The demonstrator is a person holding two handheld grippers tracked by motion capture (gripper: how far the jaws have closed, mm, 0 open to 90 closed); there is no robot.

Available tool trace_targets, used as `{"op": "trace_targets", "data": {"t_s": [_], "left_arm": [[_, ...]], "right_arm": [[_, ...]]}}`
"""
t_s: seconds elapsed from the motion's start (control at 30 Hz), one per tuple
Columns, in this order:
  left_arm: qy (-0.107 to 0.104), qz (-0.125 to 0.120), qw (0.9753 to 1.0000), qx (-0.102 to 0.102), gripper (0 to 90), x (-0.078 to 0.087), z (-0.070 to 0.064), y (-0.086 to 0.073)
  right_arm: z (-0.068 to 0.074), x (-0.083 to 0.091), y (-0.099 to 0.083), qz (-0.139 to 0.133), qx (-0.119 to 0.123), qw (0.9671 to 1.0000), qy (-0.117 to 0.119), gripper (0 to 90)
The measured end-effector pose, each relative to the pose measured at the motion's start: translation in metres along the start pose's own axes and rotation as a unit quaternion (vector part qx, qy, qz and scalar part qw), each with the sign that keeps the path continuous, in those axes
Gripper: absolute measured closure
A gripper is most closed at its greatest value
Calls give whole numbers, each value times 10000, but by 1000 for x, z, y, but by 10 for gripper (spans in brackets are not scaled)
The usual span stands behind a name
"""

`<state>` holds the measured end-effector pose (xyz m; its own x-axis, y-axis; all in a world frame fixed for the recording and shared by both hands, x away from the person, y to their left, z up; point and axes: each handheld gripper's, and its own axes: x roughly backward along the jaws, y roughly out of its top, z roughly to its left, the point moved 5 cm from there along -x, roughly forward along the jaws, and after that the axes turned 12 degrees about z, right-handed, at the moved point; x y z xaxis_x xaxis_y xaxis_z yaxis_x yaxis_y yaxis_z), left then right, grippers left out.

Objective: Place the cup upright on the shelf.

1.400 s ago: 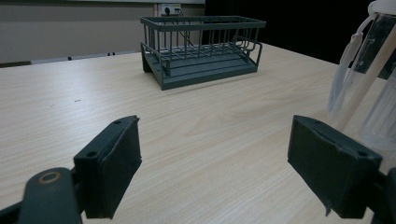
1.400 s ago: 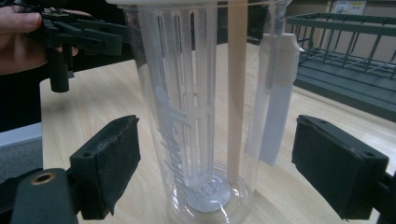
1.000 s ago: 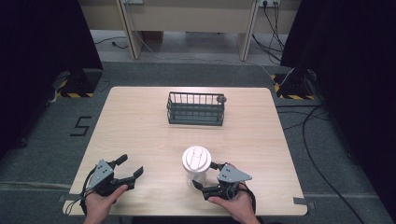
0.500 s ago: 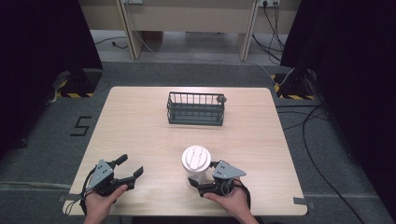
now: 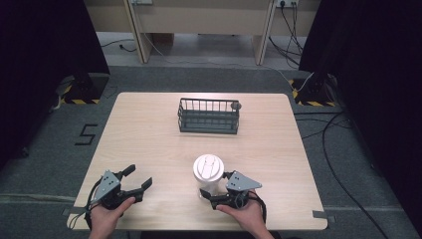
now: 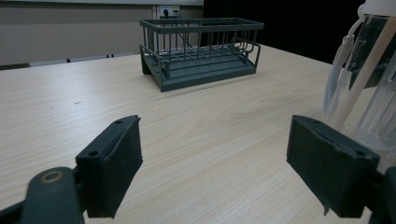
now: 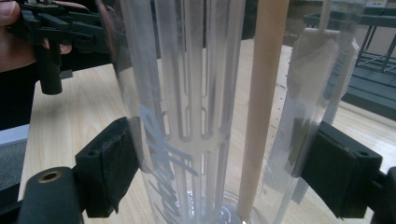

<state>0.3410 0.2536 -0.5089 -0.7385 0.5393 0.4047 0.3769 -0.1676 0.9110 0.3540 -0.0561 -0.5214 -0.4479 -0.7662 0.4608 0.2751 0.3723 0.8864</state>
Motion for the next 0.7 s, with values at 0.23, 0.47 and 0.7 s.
{"op": "trace_targets", "data": {"t_s": [0.23, 0.47, 0.7], "left_arm": [[3, -8, 10000, -2, 175, 0, 0, 0], [23, -3, 10000, -1, 175, 0, 1, 0], [48, -10, 10000, 15, 176, 1, 2, 0]], "right_arm": [[1, 1, 2, -49, -11, 10000, -58, 182], [0, 5, 9, -147, 10, 9998, -117, 183], [-7, 9, 17, -229, 3, 9995, -224, 182]]}}
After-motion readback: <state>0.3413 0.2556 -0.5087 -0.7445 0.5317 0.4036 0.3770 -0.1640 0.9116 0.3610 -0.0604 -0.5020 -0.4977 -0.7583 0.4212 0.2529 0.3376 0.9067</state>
